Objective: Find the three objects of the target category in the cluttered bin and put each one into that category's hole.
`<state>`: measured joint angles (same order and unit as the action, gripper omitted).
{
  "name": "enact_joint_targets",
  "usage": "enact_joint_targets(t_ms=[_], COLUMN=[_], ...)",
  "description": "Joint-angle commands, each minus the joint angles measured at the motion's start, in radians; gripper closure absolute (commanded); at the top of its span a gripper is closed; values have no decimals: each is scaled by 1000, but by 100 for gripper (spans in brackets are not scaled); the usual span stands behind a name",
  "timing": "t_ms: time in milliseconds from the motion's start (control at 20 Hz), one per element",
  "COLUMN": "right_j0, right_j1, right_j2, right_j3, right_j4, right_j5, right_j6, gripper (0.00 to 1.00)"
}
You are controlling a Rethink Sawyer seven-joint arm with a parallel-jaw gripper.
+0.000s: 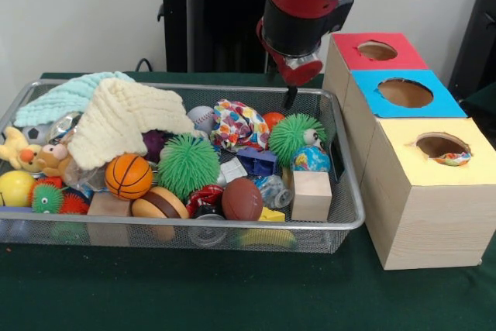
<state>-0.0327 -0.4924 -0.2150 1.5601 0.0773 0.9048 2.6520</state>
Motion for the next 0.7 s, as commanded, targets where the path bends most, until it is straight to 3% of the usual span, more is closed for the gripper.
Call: enact_joint_targets(t_ms=[50,300,700], right_j0=[-10,-11,47], right_j1=[94,139,181], right_j2=[2,-15,-109], right_j3=[-4,-1,-31], right_j4=[-63,-64,-94], right_j5=[-101,-170,-235], right_j6=[74,83,126], gripper=[0,0,0])
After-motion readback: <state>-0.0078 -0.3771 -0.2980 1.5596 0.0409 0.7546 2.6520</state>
